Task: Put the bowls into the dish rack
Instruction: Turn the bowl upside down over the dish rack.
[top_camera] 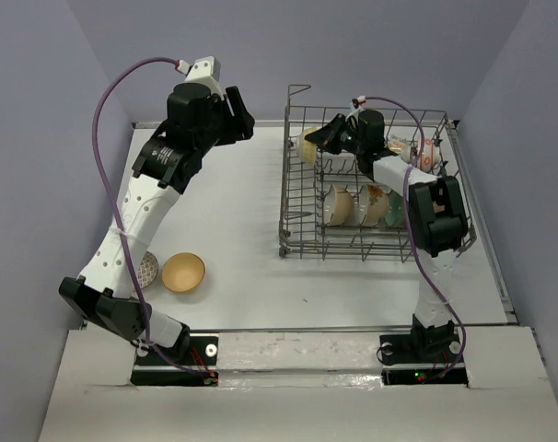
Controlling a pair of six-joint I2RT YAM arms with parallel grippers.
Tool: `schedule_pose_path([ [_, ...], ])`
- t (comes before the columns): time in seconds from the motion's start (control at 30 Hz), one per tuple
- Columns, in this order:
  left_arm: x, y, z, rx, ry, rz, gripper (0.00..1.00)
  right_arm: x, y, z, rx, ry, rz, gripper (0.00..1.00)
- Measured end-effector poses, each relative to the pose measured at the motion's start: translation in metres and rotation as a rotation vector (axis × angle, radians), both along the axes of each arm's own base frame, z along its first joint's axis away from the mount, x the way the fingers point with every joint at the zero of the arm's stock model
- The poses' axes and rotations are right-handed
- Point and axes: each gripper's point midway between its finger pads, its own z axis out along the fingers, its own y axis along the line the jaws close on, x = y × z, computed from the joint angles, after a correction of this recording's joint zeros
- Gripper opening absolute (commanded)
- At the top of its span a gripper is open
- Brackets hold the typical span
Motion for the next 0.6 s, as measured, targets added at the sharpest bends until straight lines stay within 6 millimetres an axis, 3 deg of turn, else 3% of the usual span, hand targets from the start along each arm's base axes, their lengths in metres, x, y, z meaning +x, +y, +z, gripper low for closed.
schedule_pose_path([
  [0.6,0.0001,-0.0001,-0.0022,0.001,0.005,0.000,0.69,0.0013,-0.0093,-0.0008,-0.098,-0.003,-0.075,0.20],
])
